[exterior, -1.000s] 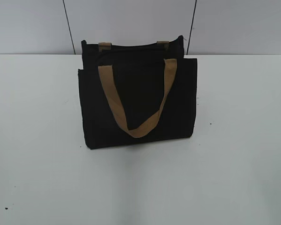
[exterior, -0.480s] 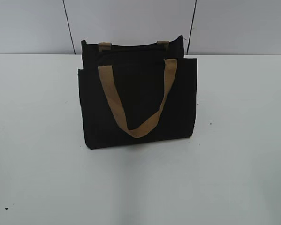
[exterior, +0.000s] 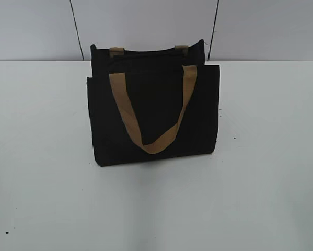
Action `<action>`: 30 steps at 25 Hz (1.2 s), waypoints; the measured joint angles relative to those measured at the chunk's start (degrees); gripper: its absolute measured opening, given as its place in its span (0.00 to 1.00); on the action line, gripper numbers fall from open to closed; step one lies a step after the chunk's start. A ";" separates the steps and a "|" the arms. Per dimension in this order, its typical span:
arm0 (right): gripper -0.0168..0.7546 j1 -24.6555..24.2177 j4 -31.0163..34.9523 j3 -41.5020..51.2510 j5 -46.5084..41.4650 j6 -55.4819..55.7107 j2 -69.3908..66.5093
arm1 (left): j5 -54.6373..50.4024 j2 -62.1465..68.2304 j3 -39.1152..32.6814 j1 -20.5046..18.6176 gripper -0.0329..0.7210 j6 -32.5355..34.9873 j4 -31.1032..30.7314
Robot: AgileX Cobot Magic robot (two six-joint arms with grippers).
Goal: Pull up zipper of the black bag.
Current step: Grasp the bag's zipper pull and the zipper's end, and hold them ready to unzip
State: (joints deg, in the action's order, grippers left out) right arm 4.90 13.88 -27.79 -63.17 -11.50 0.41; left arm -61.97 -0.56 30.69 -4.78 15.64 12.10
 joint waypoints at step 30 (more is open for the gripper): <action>0.54 0.00 -0.65 0.00 0.00 0.00 0.00 | 26.50 70.37 13.40 -1.12 0.69 58.45 49.54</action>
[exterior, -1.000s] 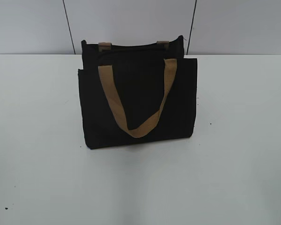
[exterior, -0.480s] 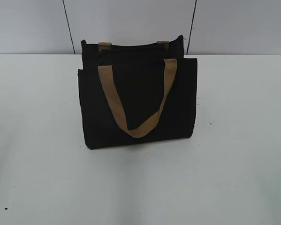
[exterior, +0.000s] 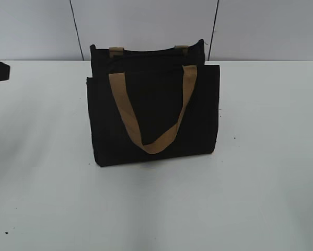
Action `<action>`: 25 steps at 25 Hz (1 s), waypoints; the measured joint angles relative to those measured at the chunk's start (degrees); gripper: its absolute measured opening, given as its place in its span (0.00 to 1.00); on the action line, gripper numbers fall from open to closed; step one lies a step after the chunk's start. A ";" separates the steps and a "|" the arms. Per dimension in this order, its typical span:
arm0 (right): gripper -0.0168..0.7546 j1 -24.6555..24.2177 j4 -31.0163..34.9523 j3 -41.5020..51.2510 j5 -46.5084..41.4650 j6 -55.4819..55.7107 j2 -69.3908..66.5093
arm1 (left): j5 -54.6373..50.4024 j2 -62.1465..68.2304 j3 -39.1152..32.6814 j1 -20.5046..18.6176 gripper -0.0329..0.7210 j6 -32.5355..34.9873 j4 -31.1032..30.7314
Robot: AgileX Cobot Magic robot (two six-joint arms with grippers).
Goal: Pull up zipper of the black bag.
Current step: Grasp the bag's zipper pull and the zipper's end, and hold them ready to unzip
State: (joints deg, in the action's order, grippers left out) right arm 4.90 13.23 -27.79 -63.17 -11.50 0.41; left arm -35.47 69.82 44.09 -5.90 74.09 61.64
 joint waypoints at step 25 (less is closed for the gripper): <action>0.54 0.00 0.32 0.00 -0.05 0.00 0.00 | -22.54 38.13 1.18 -1.81 0.68 73.41 37.43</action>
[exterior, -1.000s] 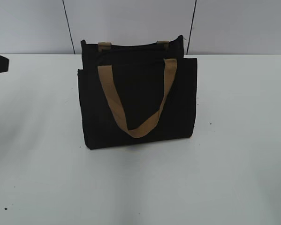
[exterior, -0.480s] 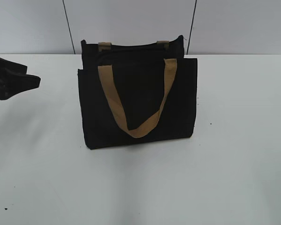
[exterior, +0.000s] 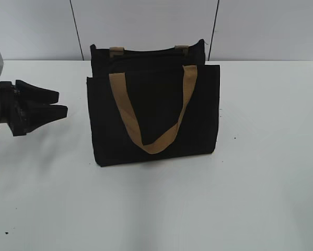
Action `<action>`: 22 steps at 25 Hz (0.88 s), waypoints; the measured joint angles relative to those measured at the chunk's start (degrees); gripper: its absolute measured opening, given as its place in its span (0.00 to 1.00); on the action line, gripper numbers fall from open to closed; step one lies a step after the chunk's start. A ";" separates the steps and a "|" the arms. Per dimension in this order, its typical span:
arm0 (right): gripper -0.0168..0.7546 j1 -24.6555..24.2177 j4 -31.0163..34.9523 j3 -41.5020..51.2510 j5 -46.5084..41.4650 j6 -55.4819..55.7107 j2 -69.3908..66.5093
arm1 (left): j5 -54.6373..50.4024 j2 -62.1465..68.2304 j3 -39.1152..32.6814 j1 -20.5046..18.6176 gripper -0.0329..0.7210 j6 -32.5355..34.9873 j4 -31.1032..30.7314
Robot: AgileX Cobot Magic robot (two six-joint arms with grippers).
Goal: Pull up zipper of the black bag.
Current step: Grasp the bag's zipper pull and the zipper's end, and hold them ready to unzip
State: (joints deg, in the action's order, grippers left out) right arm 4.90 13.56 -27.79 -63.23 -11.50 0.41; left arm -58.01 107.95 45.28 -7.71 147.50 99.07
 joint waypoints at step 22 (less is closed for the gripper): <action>0.54 0.00 0.00 0.00 0.00 0.00 0.00 | 0.94 9.42 9.35 9.44 0.67 1.82 0.17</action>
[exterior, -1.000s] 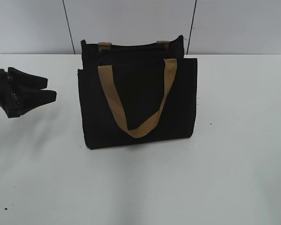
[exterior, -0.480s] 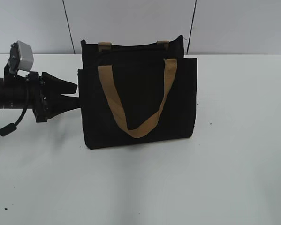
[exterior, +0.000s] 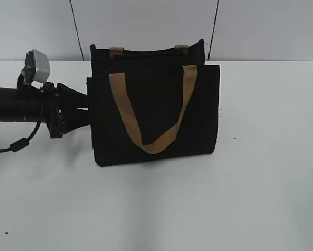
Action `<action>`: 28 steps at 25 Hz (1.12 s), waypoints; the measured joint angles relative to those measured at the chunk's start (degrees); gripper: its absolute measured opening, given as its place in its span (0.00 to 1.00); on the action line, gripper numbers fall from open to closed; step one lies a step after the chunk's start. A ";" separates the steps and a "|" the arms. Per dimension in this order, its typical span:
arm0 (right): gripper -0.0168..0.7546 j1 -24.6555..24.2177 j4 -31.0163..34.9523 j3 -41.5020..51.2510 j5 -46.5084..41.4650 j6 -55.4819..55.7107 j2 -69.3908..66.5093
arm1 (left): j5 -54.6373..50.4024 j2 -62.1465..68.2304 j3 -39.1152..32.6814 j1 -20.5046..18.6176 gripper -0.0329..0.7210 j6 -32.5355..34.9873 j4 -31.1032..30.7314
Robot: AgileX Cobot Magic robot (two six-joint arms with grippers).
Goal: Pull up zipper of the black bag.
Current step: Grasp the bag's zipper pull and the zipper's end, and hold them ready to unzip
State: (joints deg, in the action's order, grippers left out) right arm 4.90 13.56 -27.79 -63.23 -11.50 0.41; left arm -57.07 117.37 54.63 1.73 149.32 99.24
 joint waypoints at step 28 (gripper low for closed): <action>0.54 0.00 0.12 0.00 -0.01 0.00 0.00 | -0.76 3.75 3.84 3.23 0.09 -4.78 0.16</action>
State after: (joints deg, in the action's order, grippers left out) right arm 4.90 13.68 -27.79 -63.24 -11.50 0.41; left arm -57.82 121.12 58.47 4.96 144.54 99.40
